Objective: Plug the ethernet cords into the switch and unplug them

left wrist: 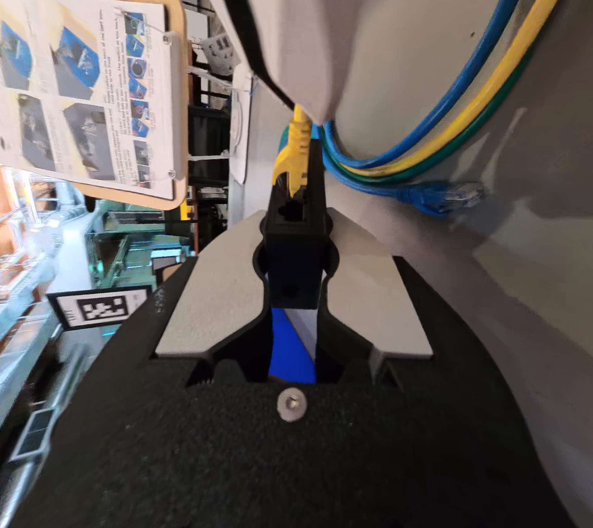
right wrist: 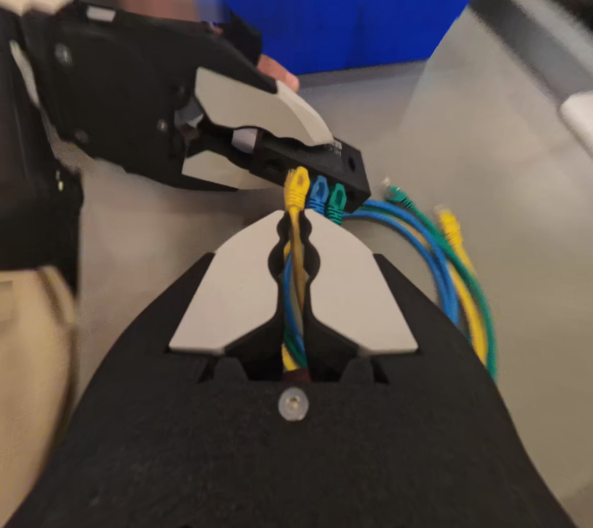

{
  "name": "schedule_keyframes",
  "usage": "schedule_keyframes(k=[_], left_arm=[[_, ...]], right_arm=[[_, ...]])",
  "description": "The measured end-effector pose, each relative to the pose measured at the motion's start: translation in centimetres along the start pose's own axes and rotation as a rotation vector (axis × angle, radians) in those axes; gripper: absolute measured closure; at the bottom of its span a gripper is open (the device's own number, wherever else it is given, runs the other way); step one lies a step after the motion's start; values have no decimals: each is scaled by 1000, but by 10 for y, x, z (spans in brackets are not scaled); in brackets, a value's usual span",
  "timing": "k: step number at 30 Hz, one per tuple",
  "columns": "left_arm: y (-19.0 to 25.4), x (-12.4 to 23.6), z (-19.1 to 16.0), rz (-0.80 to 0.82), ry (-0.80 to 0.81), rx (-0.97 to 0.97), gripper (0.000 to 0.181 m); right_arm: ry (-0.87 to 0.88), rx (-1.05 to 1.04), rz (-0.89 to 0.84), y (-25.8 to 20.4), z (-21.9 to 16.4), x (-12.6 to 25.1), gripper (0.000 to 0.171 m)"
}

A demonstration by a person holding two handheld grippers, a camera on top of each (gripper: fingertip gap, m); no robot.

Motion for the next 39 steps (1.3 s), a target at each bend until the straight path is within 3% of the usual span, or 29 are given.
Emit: schedule_keyframes(k=[2, 8, 15, 19, 27, 39], left_arm=[[-3, 3, -1, 3, -22, -3, 152], [-5, 8, 1, 9, -72, -20, 152], [-1, 10, 2, -14, -83, -33, 152], [-1, 11, 1, -41, -79, 5, 152], [-6, 12, -2, -46, -71, 80, 152], [-6, 9, -3, -4, -80, 33, 152]], right_arm=[[51, 169, -40, -8, 1, 0, 150], [2, 505, -122, -11, 10, -8, 135], [-109, 691, -121, -7, 18, -24, 139], [-92, 782, -118, -10, 19, -26, 152], [-89, 863, -179, -10, 24, -29, 156], [-117, 811, -89, -8, 24, -31, 157]])
Point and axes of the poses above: each gripper's, where its closed fingertips meet, x back along the fingers, z out of its top, y = z × x across the jaws, the point moved 5 cm from there along x, back along the fingers, and after that the axes turned 3 degrees about -z, right-handed, at the moved point
